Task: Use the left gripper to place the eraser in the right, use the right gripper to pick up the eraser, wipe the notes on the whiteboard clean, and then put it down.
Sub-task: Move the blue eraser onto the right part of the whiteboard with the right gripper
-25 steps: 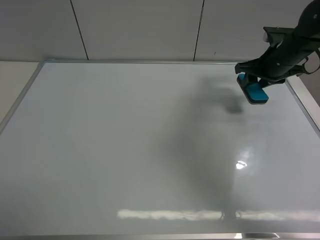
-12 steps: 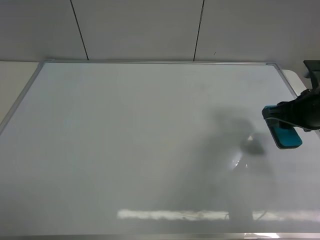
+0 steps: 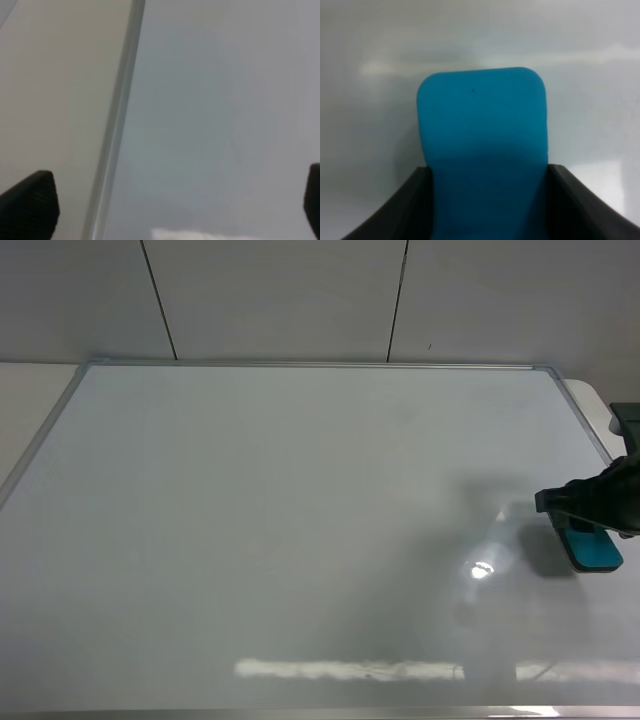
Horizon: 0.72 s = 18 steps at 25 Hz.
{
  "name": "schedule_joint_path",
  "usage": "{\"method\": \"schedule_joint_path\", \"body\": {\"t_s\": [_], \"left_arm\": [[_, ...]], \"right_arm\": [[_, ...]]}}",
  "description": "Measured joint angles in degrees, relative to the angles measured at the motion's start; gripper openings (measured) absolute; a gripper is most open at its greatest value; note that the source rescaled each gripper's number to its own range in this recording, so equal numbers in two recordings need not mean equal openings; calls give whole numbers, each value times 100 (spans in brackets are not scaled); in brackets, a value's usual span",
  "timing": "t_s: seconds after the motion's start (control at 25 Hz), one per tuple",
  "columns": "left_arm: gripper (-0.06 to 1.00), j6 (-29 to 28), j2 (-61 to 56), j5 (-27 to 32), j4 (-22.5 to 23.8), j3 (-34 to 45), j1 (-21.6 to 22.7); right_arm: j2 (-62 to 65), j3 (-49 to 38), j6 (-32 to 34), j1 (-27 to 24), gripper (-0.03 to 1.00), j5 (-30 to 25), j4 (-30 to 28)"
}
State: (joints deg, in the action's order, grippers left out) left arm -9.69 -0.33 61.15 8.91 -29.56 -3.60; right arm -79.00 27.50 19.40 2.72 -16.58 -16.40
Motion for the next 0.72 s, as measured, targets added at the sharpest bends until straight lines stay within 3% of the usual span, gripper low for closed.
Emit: {"method": "schedule_joint_path", "body": {"t_s": [0.4,0.72], "left_arm": [[100,0,0,0,0,0,0],[100,0,0,0,0,0,0]], "right_arm": [[-306,0,873,0,2,197,-951],[-600,0,950,0,2,326,-971]]}}
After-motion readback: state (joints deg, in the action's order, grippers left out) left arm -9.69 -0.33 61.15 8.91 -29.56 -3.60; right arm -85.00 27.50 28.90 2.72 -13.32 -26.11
